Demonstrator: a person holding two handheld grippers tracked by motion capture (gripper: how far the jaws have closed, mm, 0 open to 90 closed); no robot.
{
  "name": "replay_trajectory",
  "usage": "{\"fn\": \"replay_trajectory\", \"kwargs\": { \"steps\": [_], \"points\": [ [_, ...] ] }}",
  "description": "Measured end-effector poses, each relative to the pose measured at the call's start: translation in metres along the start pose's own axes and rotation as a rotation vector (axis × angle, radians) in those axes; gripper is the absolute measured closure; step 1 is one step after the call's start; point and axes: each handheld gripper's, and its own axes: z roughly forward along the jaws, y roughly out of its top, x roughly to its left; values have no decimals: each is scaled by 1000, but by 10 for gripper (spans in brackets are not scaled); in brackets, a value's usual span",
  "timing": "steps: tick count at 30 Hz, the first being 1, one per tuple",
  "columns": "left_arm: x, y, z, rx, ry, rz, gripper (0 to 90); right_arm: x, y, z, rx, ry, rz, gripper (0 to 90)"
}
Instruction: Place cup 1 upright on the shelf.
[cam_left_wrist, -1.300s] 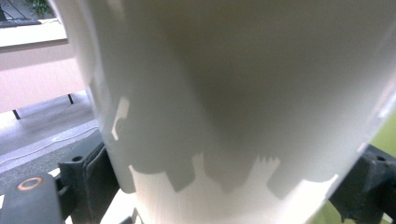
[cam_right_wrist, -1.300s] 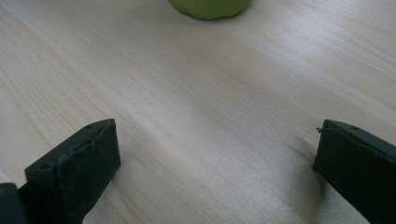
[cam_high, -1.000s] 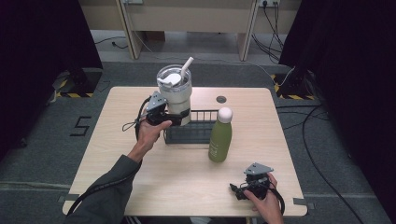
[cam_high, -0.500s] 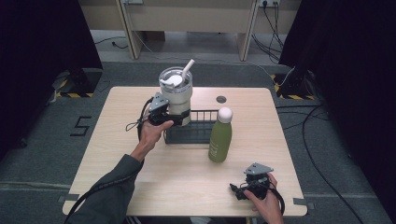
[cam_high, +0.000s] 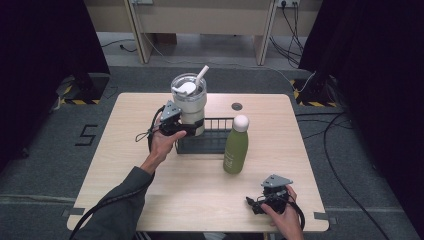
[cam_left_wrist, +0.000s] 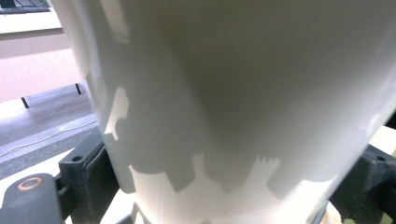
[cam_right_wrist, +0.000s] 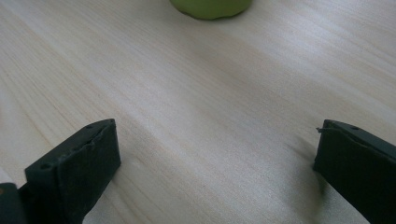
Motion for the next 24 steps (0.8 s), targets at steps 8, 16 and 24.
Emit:
{"fn": "replay_trajectory", "kwargs": {
  "steps": [8,16,24],
  "points": [
    [-3,-4,-2,7,-1,13,106,0,0,0,1,1,2,5],
    [0,-12,1,19,5,0,106,0,0,0,1,1,1,5],
    [2,-19,1,33,12,-3,106,0,0,0,2,2,1,6]
  ]
}}
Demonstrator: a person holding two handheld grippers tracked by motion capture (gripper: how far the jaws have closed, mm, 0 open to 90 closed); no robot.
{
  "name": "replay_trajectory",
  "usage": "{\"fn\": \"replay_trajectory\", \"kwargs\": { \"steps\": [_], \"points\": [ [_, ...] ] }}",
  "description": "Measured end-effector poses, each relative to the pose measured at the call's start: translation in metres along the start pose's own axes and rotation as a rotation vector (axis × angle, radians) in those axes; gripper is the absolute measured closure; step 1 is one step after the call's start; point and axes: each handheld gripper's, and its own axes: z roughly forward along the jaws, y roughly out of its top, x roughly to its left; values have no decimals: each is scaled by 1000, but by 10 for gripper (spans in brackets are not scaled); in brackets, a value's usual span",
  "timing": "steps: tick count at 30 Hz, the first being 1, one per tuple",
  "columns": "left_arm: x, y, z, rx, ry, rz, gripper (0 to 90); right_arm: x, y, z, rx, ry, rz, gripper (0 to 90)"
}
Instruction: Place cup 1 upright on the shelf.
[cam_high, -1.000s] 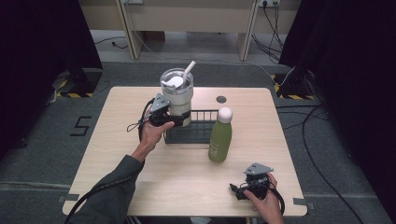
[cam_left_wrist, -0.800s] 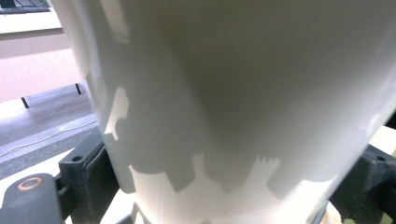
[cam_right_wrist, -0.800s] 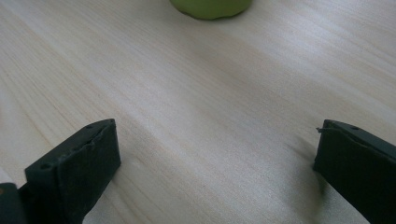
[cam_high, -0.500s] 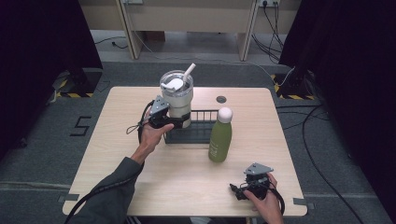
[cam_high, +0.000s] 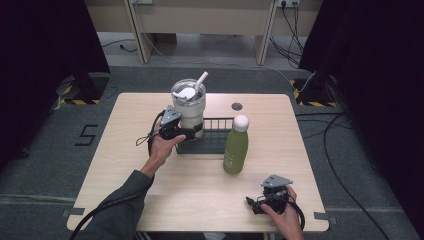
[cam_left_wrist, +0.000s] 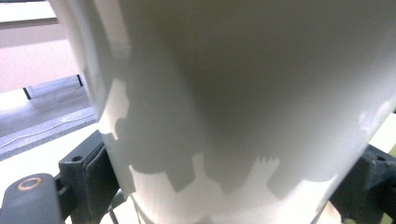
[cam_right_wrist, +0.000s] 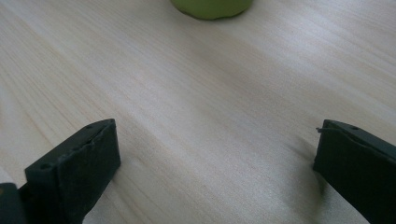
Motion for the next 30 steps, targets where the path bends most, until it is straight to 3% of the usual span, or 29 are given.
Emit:
{"fn": "replay_trajectory", "kwargs": {
  "steps": [30],
  "points": [
    [4,-25,3,17,25,-9,105,0,0,0,-2,0,2,5]
  ]
}}
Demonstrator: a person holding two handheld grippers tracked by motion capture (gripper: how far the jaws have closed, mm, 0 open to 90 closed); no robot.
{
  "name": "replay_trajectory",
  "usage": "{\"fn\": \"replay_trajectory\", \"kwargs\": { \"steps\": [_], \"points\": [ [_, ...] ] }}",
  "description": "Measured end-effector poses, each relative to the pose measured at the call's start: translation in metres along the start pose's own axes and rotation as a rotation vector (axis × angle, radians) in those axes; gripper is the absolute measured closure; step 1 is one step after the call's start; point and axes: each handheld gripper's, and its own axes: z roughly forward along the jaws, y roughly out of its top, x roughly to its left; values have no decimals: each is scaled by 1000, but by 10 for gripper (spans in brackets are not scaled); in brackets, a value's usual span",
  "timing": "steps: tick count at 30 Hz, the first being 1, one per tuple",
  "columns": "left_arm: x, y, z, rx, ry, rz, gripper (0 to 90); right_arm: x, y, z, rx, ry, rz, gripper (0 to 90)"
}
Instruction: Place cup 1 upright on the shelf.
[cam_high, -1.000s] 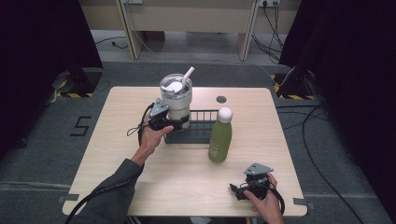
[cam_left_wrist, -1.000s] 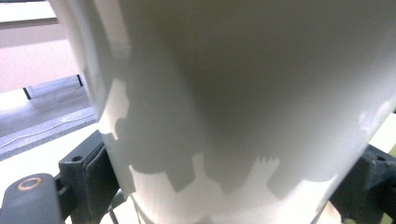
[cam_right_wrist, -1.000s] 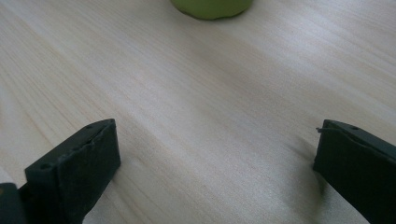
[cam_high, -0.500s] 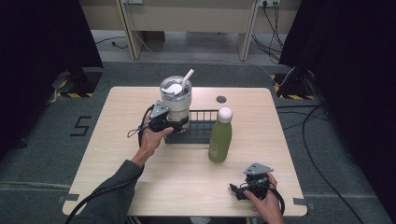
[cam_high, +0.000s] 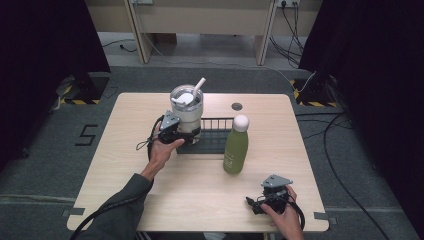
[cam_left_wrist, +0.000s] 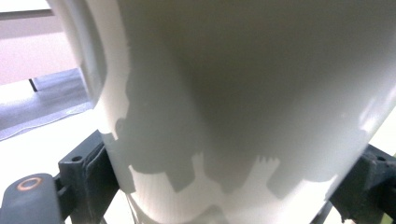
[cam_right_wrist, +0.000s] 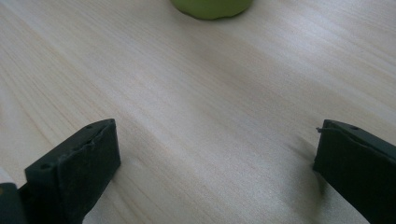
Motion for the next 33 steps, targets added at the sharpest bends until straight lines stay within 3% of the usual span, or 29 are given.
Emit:
{"fn": "replay_trajectory", "kwargs": {
  "steps": [5,6,7,13,15,16,21,23,24,25,27,28,30,31,33],
  "points": [
    [0,-2,0,-16,-3,-10,104,0,0,0,0,0,0,6],
    [4,-1,0,-16,0,42,104,0,0,0,1,1,-1,6],
    [4,-1,0,-15,-1,51,104,0,0,0,1,1,-1,6],
    [4,-2,0,-19,-2,46,103,0,0,0,1,1,-1,6],
    [3,-3,1,-27,-1,25,102,0,0,0,0,1,-1,6],
    [0,-4,1,-30,-4,-7,102,0,0,0,1,1,-1,6],
    [1,-5,1,-43,-9,-2,95,0,0,0,0,0,-1,6],
    [1,-6,0,-55,-6,6,93,0,0,0,0,1,-1,6],
    [4,-5,0,-56,0,65,93,0,0,0,0,0,-4,6],
    [4,-4,0,-57,2,72,93,0,0,0,1,0,0,6],
    [5,-5,0,-61,0,69,92,0,0,0,1,0,0,6],
    [0,-7,0,-67,-6,5,93,0,0,0,-1,0,-5,6],
    [0,-8,-1,-67,-5,2,93,0,0,0,0,0,-4,6],
    [3,-8,-2,-66,2,48,93,0,0,0,0,0,-4,5],
    [3,-8,-3,-62,0,61,100,0,0,0,0,0,-2,5]
  ]
}}
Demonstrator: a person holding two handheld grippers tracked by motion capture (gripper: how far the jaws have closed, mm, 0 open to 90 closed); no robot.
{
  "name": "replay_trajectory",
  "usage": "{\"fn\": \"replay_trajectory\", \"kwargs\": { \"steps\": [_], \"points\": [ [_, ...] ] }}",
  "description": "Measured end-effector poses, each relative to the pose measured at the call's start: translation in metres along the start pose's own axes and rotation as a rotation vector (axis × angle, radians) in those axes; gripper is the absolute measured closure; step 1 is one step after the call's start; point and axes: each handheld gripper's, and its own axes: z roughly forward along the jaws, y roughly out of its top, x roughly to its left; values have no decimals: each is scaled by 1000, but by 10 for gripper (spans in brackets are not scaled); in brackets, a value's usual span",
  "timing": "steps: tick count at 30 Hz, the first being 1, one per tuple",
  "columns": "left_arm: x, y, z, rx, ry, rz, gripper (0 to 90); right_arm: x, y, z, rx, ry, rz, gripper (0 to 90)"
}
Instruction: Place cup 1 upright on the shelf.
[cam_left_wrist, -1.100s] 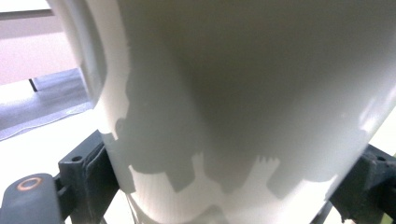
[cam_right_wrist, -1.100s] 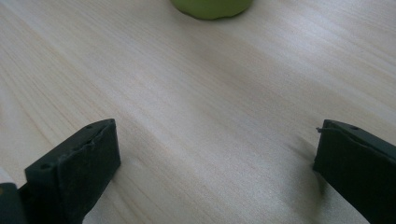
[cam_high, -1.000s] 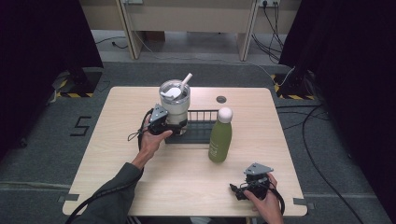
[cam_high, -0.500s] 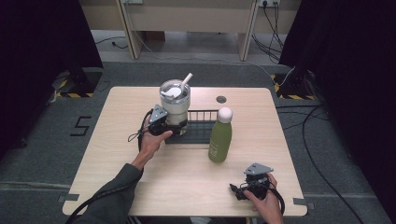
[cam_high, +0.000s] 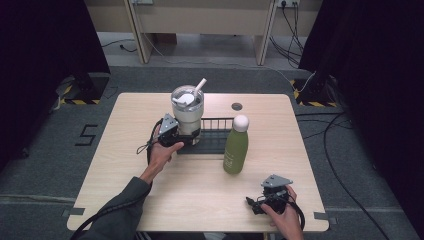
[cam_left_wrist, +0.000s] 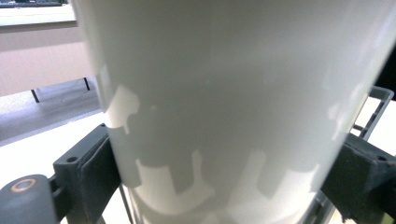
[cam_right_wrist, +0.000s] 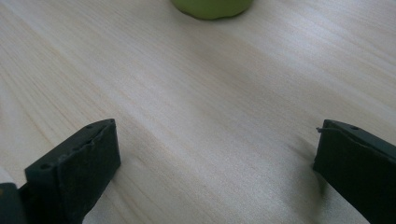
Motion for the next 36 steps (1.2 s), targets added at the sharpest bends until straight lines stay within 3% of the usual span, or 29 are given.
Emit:
{"fn": "replay_trajectory", "kwargs": {
  "steps": [2,3,5,14,17,22,33,35,36],
  "points": [
    [0,0,-1,1,0,-3,101,0,0,0,0,0,0,5],
    [-3,-1,-1,0,0,-59,100,0,0,0,0,0,0,5],
    [-1,-1,-2,0,4,-16,100,0,0,0,0,0,0,5],
    [2,4,-2,26,-14,20,95,0,0,0,-1,0,1,5],
    [2,3,-3,14,-5,39,95,0,0,0,-1,0,1,5],
    [1,-1,-3,-13,-4,29,97,0,0,0,1,1,3,5],
    [4,1,-5,-10,-21,47,94,0,0,0,1,1,3,4],
    [3,0,-5,-14,-20,40,94,0,0,0,1,1,3,4],
    [1,-1,-6,-15,-19,12,94,0,0,0,1,1,3,4]
  ]
}}
